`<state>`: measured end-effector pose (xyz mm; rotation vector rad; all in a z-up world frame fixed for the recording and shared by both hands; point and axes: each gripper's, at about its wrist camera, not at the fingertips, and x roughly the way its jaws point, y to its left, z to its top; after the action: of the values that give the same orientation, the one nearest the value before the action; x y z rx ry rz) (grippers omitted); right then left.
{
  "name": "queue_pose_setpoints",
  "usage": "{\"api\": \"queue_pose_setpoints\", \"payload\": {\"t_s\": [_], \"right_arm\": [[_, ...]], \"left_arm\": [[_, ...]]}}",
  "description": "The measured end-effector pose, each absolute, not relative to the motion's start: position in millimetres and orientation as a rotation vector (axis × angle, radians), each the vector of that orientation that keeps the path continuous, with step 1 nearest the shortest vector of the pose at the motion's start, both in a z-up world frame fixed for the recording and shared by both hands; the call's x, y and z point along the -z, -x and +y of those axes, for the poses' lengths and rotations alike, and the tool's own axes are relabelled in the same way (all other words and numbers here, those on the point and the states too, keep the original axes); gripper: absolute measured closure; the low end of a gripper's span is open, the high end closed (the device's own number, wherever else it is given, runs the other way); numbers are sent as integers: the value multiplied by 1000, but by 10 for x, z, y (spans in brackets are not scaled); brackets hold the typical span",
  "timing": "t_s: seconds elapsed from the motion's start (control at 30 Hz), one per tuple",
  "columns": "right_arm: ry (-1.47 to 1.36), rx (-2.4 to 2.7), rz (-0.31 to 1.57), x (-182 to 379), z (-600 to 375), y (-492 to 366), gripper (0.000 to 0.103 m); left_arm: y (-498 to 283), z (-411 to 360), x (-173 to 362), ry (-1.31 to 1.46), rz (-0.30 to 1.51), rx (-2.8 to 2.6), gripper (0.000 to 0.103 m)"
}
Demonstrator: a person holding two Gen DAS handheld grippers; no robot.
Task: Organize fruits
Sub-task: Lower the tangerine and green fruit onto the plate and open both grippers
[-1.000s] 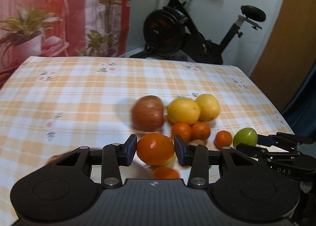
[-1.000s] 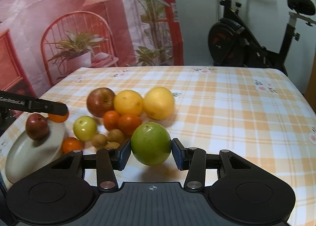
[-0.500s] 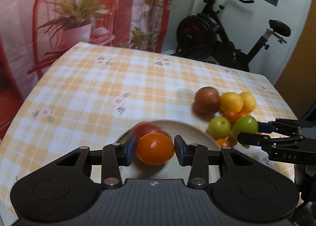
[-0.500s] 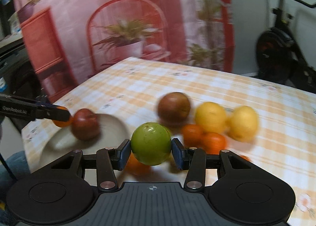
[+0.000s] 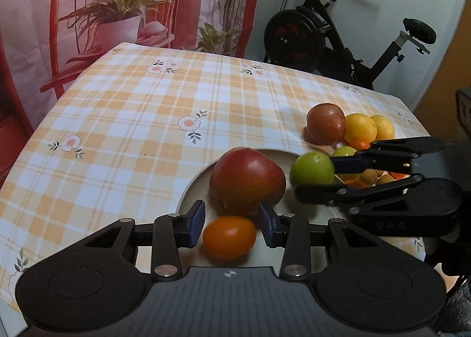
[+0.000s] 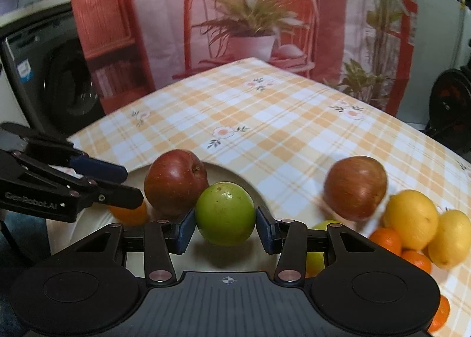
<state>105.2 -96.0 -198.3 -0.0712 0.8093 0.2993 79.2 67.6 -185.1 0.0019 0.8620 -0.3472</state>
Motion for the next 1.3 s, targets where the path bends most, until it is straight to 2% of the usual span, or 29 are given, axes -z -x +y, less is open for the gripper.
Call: {"api": "queue_pose_setpoints", "payload": {"t_s": [0.67,0.73,1.0,1.1,1.3], "right_arm": [[116,-249,817,2123,-868,-1187,58],[100,-243,802,2096,-888,-1146,54],[-6,-176,692,1956,-1092,-725,53],[-43,-128,655,1892,-1258,-594,46],[-46,-41,583,1779,-1598,-388,45]], "left_arm": [[-818,768,1949,27,884,297,60],[-805,772,1930,36,873,290,60],[-738,761,1820,80,810,260,60],[-724,692,1763,72,783,267,60],[-711,459,1690,14,756,304,60]]}}
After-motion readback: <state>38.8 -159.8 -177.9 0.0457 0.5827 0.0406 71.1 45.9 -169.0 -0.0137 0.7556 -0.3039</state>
